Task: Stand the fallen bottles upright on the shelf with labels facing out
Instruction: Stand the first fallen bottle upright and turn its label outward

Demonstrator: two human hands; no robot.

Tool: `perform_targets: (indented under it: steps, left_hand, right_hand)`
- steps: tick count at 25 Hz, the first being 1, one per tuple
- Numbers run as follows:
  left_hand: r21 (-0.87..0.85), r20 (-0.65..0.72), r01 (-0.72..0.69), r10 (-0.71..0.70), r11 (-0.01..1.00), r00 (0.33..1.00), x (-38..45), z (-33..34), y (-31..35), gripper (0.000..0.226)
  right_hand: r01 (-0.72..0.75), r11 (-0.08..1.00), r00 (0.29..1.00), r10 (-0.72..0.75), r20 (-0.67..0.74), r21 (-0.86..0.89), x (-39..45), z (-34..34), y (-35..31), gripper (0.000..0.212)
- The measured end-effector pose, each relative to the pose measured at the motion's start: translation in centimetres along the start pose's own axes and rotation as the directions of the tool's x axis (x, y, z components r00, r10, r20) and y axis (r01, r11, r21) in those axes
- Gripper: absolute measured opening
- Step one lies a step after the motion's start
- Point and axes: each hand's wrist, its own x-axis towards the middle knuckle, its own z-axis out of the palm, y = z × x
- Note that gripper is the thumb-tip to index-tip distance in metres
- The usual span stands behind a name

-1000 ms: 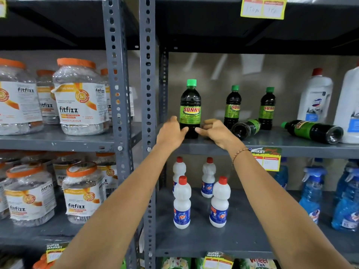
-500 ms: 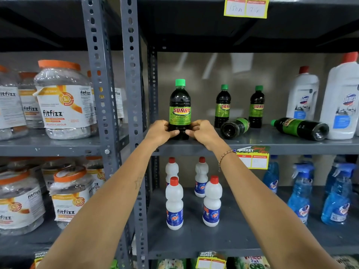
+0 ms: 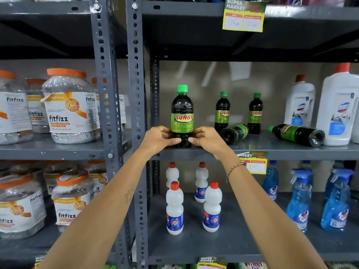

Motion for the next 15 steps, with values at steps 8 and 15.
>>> perform_targets:
  steps: [8,15]
  left_hand:
    - [-0.017,-0.047,-0.053,0.052,0.998,0.998,-1.3,0.2,0.3,0.062]
    - [-0.011,-0.097,-0.086,0.084,0.996,0.992,-1.9,0.5,0.4,0.057]
  right_hand:
    - [0.013,0.999,0.999,-0.014,0.033,0.053,-1.1,-0.5,-0.3,0.036]
    - [0.015,0.999,0.999,-0.017,0.041,0.051,-1.5,-0.4,-0.6,0.035]
